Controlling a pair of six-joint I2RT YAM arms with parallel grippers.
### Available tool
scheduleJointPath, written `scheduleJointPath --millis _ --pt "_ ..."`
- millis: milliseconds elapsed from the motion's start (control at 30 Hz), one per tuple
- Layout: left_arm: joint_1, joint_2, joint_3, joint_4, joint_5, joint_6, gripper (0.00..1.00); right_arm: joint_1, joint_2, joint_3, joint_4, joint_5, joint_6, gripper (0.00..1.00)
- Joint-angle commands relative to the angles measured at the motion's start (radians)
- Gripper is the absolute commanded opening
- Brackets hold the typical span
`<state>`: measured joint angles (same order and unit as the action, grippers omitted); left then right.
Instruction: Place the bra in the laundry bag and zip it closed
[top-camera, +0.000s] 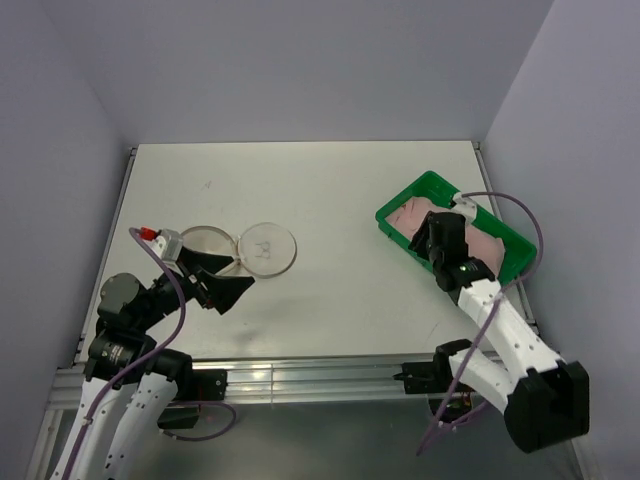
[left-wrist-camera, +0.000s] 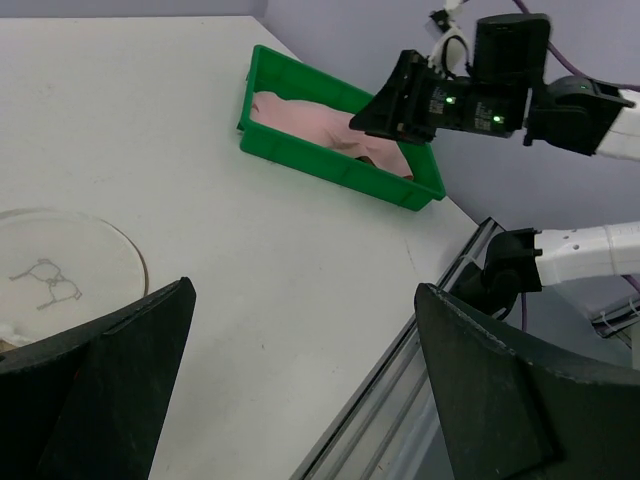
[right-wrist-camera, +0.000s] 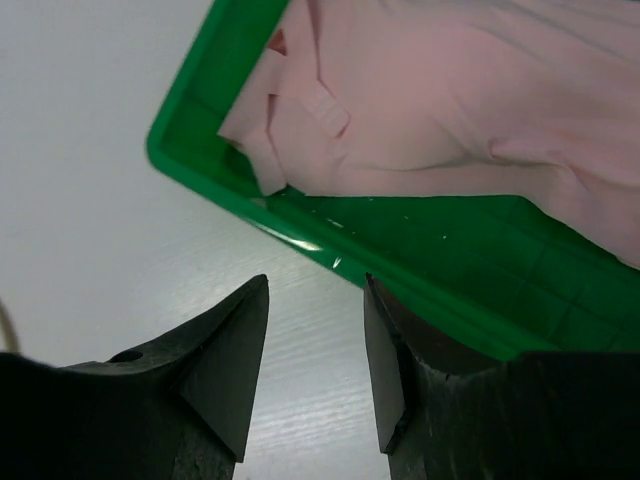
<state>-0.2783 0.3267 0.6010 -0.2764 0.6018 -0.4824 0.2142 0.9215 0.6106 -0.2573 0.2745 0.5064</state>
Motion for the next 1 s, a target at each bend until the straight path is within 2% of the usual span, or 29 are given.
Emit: scheduleJointPath --millis 0,133,267,400,633,833,967 --pt "0.005 -0.028 0.023 0.023 0.012 0.022 0.99 -0.019 0.12 0.072 0.092 0.115 -0.002 0.5" --pt "0.005 -0.035 0.019 0.022 0.0 0.013 0.99 -0.041 0.291 0.115 0.093 0.141 -0.003 0.49" --pt "0.005 -0.032 0.016 0.028 0.004 0.01 0.99 -0.062 0.393 0.193 0.052 0.189 -0.045 0.51" --pt "0.005 -0.025 0.014 0.028 0.015 0.01 0.99 -0.062 0.456 0.232 0.024 0.203 -0.078 0.68" --pt "0.005 -0.02 0.013 0.031 0.021 0.01 0.99 -0.078 0.576 0.287 0.021 0.244 -0.083 0.65" --pt "0.005 -0.034 0.01 0.043 0.044 0.011 0.99 -0.131 0.68 0.366 0.03 0.181 -0.106 0.68" --pt "0.005 -0.028 0.008 0.048 0.055 0.011 0.99 -0.176 0.744 0.419 0.035 0.065 -0.109 0.72"
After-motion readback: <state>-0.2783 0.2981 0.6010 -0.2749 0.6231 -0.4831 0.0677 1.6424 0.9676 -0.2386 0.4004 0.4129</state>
